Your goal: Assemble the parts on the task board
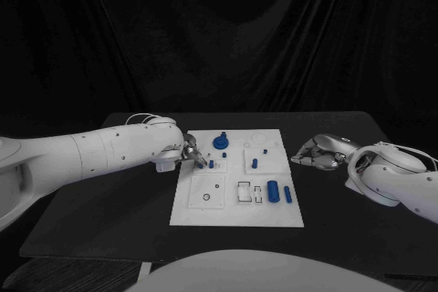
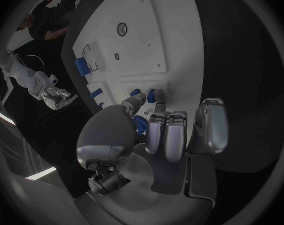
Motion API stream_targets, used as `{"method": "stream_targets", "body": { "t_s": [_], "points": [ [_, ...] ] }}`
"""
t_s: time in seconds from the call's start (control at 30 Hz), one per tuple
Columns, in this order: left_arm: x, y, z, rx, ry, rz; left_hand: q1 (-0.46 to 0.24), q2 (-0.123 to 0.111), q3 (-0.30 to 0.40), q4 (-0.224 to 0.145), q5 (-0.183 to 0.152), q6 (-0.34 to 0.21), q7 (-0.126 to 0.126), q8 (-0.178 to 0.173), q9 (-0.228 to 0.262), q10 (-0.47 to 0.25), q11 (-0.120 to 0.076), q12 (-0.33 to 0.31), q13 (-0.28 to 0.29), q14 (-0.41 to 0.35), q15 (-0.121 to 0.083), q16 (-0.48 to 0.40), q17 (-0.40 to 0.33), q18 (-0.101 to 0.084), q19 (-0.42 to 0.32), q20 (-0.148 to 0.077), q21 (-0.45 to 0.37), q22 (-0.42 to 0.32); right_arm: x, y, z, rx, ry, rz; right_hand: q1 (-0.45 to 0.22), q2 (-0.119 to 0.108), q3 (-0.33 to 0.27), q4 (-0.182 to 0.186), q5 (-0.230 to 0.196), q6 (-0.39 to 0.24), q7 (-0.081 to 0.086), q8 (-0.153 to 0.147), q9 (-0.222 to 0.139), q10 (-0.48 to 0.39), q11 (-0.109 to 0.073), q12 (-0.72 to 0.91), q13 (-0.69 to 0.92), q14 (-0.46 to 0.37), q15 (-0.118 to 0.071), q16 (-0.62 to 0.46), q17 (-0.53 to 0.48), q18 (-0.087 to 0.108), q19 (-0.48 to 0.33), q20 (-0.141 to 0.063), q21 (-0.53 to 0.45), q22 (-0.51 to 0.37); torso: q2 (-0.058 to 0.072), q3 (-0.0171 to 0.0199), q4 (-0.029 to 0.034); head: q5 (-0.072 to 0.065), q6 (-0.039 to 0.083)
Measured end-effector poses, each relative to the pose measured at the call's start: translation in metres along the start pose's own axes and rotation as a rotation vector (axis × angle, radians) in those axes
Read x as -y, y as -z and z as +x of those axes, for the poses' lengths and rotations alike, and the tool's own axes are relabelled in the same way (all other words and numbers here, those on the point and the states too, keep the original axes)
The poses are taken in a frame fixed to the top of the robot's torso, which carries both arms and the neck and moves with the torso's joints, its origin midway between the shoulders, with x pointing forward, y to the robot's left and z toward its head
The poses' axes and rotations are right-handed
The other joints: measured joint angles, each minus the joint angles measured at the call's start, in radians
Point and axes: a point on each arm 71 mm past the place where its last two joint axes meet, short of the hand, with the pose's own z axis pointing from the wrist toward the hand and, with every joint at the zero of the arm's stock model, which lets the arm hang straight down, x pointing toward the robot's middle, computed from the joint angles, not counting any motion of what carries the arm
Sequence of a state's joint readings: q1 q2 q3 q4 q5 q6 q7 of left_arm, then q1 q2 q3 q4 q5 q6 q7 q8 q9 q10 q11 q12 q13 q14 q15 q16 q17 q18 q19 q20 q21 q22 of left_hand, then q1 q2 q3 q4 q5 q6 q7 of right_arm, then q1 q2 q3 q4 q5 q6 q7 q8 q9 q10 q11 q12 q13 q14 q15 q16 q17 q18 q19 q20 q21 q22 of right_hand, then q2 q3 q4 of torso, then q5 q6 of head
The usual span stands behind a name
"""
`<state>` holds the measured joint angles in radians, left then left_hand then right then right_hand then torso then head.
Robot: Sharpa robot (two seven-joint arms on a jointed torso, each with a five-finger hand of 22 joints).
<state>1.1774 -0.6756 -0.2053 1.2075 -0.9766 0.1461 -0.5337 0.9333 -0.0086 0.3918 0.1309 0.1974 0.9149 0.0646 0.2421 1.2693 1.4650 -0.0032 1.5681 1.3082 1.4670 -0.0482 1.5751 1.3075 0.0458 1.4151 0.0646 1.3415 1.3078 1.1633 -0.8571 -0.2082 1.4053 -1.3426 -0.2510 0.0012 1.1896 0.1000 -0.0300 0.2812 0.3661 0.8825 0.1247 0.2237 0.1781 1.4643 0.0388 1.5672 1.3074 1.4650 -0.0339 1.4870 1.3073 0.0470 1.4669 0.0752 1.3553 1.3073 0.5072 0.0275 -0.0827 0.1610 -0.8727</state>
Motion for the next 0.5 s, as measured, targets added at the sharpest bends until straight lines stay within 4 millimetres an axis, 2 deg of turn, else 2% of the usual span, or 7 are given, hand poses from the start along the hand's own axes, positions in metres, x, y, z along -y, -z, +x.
{"method": "stream_targets", "body": {
  "t_s": [0.23,0.33,0.5],
  "points": [
    [-0.0001,0.0001,0.0,-0.001,-0.001,0.001,-0.002,-0.002,-0.018,0.009,-0.004,-0.004,0.004,-0.005,-0.002,0.0,0.0,0.0,0.0,0.0,0.0,0.0,0.0,0.0,-0.004,0.004,-0.004,0.0,0.0,-0.0001,0.0006,-0.002,0.0,0.0,0.0,0.0,0.0,0.0,0.0,0.0,0.0,0.0,0.0,0.0,0.0,0.0,0.0,0.0,0.0,0.0,0.0,0.0,0.0,0.0,0.0,0.0,0.0,0.0,0.0003,0.001,0.0],
    [-0.0001,0.0003,0.0001,-0.001,-0.001,0.002,-0.007,-0.006,-0.04,0.024,-0.026,-0.005,0.005,-0.012,-0.004,0.003,0.003,0.0,0.0,0.0,0.0,0.0,0.0,0.0,-0.004,0.004,-0.004,0.0,-0.0001,-0.0002,0.0009,-0.002,-0.001,0.0,0.0,0.0,0.0,0.0,0.0,0.0,0.0,0.0,0.0,0.0,0.0,0.0,0.0,0.0,0.0,0.0,0.0,0.0,0.0,0.0,0.0,0.0,0.0,0.0,0.0005,0.001,0.0],
    [-0.0004,0.0005,0.0,0.0,0.0,0.004,-0.028,0.004,-0.094,0.078,-0.053,-0.005,0.005,-0.013,-0.006,0.0,0.007,0.0,0.0,-0.004,0.004,0.0,0.0,0.0,-0.004,0.004,-0.004,0.0,-0.0001,-0.0005,0.0013,-0.004,-0.001,0.0,0.0,0.0,0.0,0.0,0.0,0.0,0.0,0.0,0.0,0.0,0.0,0.0,0.0,0.0,0.0,0.0,0.0,0.0,0.0,0.0,0.0,0.0,0.0,0.0,0.0005,0.002,0.0]
  ]
}}
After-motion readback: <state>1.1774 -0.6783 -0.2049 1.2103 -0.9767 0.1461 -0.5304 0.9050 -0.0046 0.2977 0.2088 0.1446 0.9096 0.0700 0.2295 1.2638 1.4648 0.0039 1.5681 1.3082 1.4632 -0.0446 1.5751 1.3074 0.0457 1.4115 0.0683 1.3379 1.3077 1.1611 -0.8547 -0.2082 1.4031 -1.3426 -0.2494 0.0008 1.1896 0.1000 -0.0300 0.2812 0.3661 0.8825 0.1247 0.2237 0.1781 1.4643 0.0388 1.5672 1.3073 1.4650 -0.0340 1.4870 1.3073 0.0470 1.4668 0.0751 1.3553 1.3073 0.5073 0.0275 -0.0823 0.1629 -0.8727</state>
